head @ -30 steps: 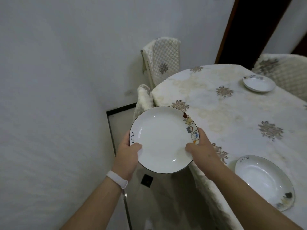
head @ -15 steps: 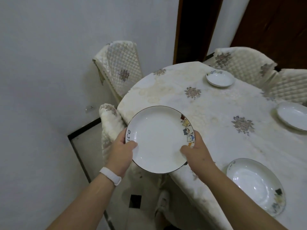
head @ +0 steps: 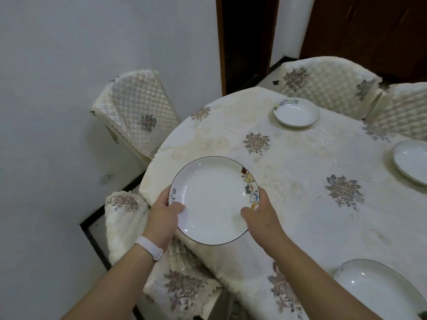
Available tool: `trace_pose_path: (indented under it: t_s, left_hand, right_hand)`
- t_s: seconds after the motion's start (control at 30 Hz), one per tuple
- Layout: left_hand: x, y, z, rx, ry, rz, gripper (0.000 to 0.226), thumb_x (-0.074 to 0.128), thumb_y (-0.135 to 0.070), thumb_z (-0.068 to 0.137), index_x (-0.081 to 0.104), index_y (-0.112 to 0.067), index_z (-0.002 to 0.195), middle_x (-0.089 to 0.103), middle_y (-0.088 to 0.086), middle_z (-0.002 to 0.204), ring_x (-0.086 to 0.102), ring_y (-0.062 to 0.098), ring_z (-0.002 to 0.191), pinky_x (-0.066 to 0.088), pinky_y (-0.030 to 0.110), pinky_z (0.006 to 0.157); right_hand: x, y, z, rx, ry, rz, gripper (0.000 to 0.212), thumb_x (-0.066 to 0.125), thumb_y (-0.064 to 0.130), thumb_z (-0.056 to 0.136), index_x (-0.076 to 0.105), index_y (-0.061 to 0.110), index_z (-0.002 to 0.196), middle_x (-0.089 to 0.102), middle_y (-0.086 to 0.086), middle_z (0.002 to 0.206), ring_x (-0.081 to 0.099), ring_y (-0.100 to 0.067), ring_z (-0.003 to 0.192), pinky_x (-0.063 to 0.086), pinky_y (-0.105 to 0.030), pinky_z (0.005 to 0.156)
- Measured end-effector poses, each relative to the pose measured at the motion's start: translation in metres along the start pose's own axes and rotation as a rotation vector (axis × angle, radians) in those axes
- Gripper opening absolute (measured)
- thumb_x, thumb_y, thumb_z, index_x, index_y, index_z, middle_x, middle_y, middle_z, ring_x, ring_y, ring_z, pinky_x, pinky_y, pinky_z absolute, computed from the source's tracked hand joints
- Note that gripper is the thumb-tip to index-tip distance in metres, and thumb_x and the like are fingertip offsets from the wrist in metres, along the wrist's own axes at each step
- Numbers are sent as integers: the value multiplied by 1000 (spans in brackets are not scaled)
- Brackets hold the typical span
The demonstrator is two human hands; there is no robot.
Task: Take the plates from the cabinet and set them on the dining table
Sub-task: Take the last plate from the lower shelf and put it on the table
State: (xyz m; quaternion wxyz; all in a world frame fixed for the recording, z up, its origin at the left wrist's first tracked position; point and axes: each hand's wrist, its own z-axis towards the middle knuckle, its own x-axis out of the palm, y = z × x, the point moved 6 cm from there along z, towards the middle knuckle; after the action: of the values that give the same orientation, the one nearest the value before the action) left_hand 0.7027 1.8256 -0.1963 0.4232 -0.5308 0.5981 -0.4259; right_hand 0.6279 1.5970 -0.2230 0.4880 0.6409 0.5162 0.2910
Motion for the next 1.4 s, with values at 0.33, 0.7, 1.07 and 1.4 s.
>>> trace_pose_path:
  t_s: [0.33,0.7,1.07,1.4]
  left_hand:
    - [34,48,75,-93,156,164,57,51,-4,68,69,-51,96,74,-17,96,69,1,83,52,15,61]
    - [41,113,146,-224,316,367,57,56,0,77,66,-54,93,74,-17,88,69,4,71,52,25,51]
    - [42,129,170,-161,324,532,51,60,0,81,57,-40,112,67,-19,100,63,1,89,46,19,67]
    - [41,105,164,-34,413,717,33,57,-14,82,55,-28,112,60,4,104,63,21,87,54,36,71]
  right_hand:
    - [0,-63,43,196,-98,-9,66,51,14,75,37,51,129,65,18,104,63,-12,89,55,-35,75]
    - [10,-114,80,286,-160,-139,69,54,12,81,29,41,139,57,33,99,53,21,80,38,-3,58]
    - [19,-127,88,293,-206,-208,67,54,15,80,29,42,136,56,33,99,48,27,80,37,2,59]
    - [4,-114,82,311,-237,-242,53,55,31,85,38,33,136,64,16,94,62,-5,85,43,-25,67]
